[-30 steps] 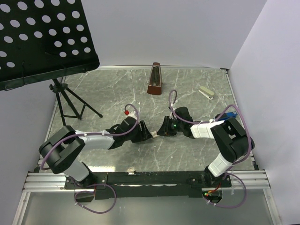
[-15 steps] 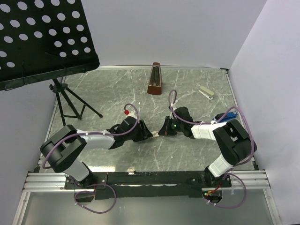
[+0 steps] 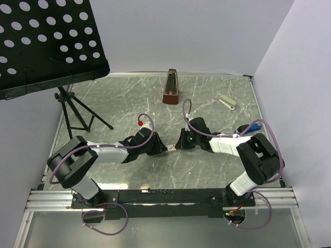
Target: Load the staples into the stapler
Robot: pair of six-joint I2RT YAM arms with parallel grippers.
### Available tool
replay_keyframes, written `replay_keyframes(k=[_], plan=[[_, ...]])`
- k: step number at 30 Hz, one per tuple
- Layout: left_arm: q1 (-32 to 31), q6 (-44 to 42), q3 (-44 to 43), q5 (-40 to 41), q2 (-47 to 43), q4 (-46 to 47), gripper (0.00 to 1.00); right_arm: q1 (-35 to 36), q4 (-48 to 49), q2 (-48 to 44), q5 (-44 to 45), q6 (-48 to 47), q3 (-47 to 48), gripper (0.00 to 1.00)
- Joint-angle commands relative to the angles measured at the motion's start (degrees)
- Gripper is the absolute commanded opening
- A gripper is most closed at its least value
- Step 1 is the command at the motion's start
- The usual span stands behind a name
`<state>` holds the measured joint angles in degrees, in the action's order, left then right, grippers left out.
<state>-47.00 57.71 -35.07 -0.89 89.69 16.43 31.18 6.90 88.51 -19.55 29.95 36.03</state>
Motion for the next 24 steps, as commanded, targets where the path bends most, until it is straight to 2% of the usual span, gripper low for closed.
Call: replay_keyframes(k=[1, 15, 23, 24], plan=[[-0.37, -1.37, -2.81, 2.99, 0.13, -0.34, 0.36, 1.08, -2.76, -1.32, 3.82, -1.57, 2.29, 0.0], [-1.6, -3.92, -5.88, 5.45, 2.33, -5.08, 0.29, 1.69, -3.56, -1.06, 5.22, -1.66, 2.82, 0.0], [-2.48, -4.36, -6.85, 7.83, 2.6, -7.37, 0.2, 1.78, -3.29, -1.32, 5.4, -1.65, 2.47, 0.0], [-2.57, -4.45, -7.03, 8.0, 2.6, -7.72, 0.16, 1.69, -3.29, -1.32, 5.49, -1.65, 2.46, 0.0]])
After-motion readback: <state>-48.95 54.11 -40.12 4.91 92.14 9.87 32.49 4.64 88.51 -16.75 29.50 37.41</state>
